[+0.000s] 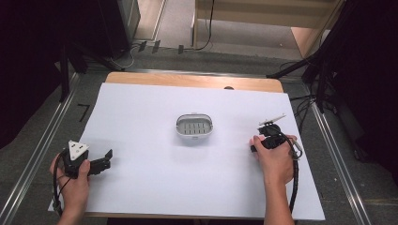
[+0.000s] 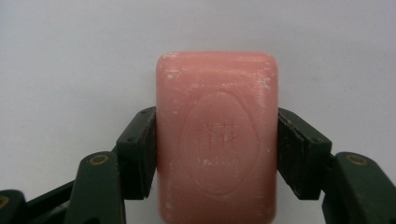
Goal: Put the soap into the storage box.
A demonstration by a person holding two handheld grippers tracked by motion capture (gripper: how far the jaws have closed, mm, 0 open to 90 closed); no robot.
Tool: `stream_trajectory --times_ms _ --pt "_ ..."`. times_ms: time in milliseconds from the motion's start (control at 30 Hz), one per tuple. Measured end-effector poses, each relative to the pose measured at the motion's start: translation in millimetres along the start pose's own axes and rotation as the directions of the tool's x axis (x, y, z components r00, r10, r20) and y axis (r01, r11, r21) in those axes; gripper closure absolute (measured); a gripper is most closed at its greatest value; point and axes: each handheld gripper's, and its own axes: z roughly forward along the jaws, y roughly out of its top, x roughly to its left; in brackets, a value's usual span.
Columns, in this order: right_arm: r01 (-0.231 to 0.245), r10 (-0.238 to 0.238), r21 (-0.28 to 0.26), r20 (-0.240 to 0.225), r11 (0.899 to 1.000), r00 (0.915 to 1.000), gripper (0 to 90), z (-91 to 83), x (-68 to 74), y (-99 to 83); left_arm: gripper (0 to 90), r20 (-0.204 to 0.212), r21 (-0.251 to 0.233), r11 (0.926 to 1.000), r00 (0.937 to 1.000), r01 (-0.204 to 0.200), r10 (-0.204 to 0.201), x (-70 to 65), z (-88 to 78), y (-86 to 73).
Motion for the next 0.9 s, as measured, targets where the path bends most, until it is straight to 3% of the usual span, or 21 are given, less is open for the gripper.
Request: stream_trajectory --times_ms 167,200,300,333,400,533,567,667,700,733,767,800,833,867,900 --pt "0.020 -0.021 -0.032 -0.057 0.999 0.9982 38.4 -9.0 1.8 3.8 4.3 -0.001 0.000 1.0000 1.0000 0.001 -0.001 -0.1 0.0 0.0" --pt "0.049 -0.051 -0.032 -0.054 0.998 0.9972 38.4 -14.0 5.6 6.7 4.3 0.000 -0.002 1.0000 1.0000 0.000 0.000 -0.1 0.2 -0.1" --pt "0.075 -0.076 -0.034 -0.056 0.997 0.9955 38.4 -18.2 10.4 10.1 4.3 -0.003 -0.002 1.0000 1.0000 -0.003 0.003 -0.5 0.1 -0.1" --pt "0.102 -0.105 -0.039 -0.071 0.994 0.9920 38.4 -21.7 15.0 14.0 4.3 -0.002 -0.001 1.0000 1.0000 -0.004 0.004 -0.5 0.0 -0.1" --pt "0.113 -0.115 -0.037 -0.072 0.993 0.9907 38.4 -23.4 17.9 16.2 4.3 -0.003 -0.002 1.0000 1.0000 -0.002 0.002 -0.3 0.2 -0.1" --pt "0.171 -0.175 -0.050 -0.093 0.984 0.9801 38.4 -29.3 28.0 24.7 4.3 -0.001 -0.001 1.0000 1.0000 -0.001 0.001 -0.3 0.3 0.0" --pt "0.213 -0.219 -0.067 -0.103 0.975 0.9702 38.4 -31.1 33.7 28.6 4.3 0.000 0.000 1.0000 1.0000 -0.001 0.001 -0.4 0.4 0.0" --pt "0.241 -0.247 -0.067 -0.111 0.968 0.9626 38.4 -31.4 38.6 32.3 4.3 -0.001 -0.001 1.0000 1.0000 -0.004 0.004 -0.5 0.3 0.0" --pt "0.277 -0.283 -0.065 -0.122 0.959 0.9513 38.5 -30.5 43.8 36.0 4.3 -0.002 -0.001 1.0000 1.0000 -0.005 0.005 -0.5 0.4 -0.1" --pt "0.277 -0.283 -0.065 -0.122 0.959 0.9513 38.5 -30.5 43.8 36.0 4.3 -0.001 -0.001 1.0000 1.0000 -0.005 0.005 -0.5 0.2 -0.1" --pt "0.297 -0.304 -0.067 -0.151 0.952 0.9406 38.5 -29.2 49.6 39.8 4.3 -0.001 -0.001 1.0000 1.0000 -0.004 0.004 -0.5 0.2 0.0" --pt "0.297 -0.304 -0.067 -0.151 0.952 0.9406 38.5 -29.2 49.6 39.8 4.3 0.000 0.000 1.0000 1.0000 -0.003 0.003 -0.5 0.4 0.0" --pt "0.327 -0.334 -0.068 -0.153 0.942 0.9301 38.5 -29.1 56.2 43.5 4.3 0.000 0.001 1.0000 1.0000 -0.002 0.002 -0.6 0.6 0.0" --pt "0.327 -0.334 -0.068 -0.153 0.942 0.9301 38.5 -29.1 56.2 43.5 4.3 0.000 0.002 1.0000 1.0000 -0.004 0.004 -0.6 0.6 0.1" --pt "0.349 -0.356 -0.072 -0.154 0.934 0.9215 38.5 -29.1 61.2 47.2 4.3 0.001 0.002 1.0000 1.0000 -0.004 0.004 -0.6 0.6 0.1"
